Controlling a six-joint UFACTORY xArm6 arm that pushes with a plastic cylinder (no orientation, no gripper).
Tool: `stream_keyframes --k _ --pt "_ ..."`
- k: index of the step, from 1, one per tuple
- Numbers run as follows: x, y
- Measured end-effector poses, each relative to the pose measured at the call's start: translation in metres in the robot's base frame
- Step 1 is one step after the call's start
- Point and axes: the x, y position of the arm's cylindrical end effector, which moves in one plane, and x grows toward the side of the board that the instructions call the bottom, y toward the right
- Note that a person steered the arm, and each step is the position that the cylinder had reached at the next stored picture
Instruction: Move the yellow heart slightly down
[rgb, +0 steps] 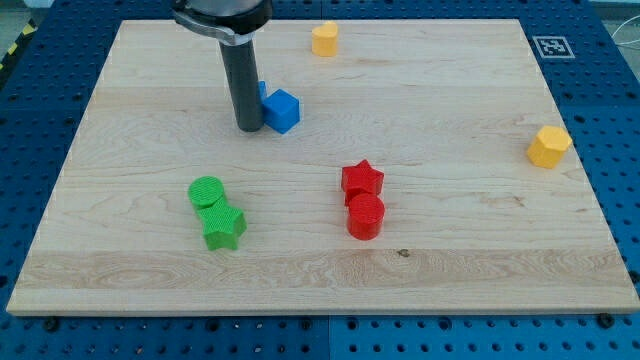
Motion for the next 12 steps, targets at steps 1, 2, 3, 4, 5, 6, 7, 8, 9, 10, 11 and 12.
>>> stream_keyframes --k 1,2,3,4,5,6,7,8,9,10,11,12 --pt "0.023 -0.024" --pt "0.031 -0.085" --pt "-0.004 -0.147" --pt "-0.063 -0.190" --pt "-0.123 -0.206" --pt "-0.180 -0.182" --pt "-0.209 -0.129" --pt "-0.210 -0.090" --pt "-0.209 -0.017" --pt "-0.209 0.055" --pt "-0.201 0.121" --pt "-0.164 0.149"
